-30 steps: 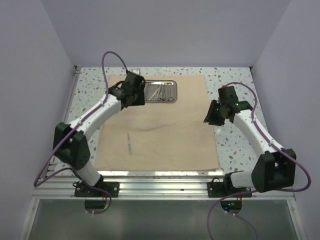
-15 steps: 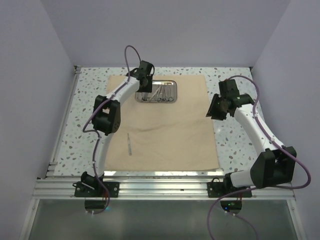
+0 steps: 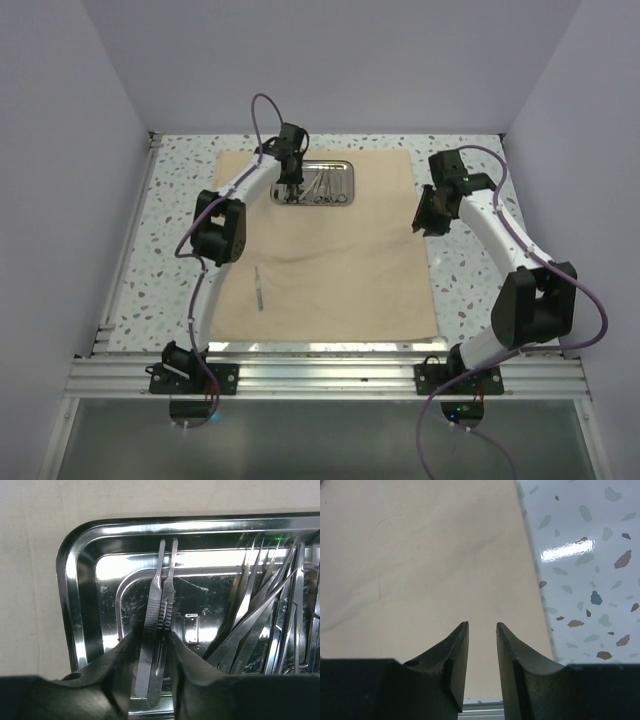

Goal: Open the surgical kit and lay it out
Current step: Pick up the medical item from the container.

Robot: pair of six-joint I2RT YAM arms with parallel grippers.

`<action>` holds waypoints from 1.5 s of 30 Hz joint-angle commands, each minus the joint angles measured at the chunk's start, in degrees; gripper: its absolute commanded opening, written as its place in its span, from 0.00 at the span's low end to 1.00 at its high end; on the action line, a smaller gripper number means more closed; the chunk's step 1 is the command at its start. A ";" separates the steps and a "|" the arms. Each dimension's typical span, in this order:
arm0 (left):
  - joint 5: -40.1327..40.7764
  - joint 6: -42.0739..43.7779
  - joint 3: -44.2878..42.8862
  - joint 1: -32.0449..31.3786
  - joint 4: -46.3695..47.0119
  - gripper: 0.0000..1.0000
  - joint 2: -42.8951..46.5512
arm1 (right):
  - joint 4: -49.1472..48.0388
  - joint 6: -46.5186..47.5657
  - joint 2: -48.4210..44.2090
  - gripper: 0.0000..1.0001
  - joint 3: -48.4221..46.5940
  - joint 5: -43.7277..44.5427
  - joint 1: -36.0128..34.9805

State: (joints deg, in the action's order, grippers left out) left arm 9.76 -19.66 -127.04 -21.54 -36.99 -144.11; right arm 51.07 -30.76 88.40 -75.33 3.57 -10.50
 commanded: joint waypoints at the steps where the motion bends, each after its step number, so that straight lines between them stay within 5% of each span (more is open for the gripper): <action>1: -0.79 0.85 3.20 0.53 -0.71 0.29 -2.05 | 1.23 1.32 1.16 0.33 -1.84 0.47 -0.13; 8: -4.05 0.50 8.12 0.53 0.69 0.00 -2.31 | 0.96 3.43 3.44 0.32 -2.89 0.38 -0.04; 23: 1.49 -0.64 -2.33 0.53 -3.96 0.00 5.59 | 0.26 4.49 5.12 0.30 -5.01 -2.61 0.04; 29: 2.19 -0.90 -0.23 0.45 -4.05 0.00 8.76 | -0.53 4.13 2.84 0.29 -3.25 -2.78 0.04; 38: 2.90 -3.71 14.52 -0.34 -3.79 0.00 19.82 | -1.06 3.26 0.72 0.27 -2.46 -3.40 0.04; 45: 5.97 -8.81 44.46 -7.28 -1.33 0.00 42.29 | -3.25 1.94 -3.32 0.27 1.67 -6.64 0.04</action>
State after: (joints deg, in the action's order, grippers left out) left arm 13.52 -24.58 -91.29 -24.73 -39.44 -112.14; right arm 49.89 -27.99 88.49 -75.35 -0.14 -10.48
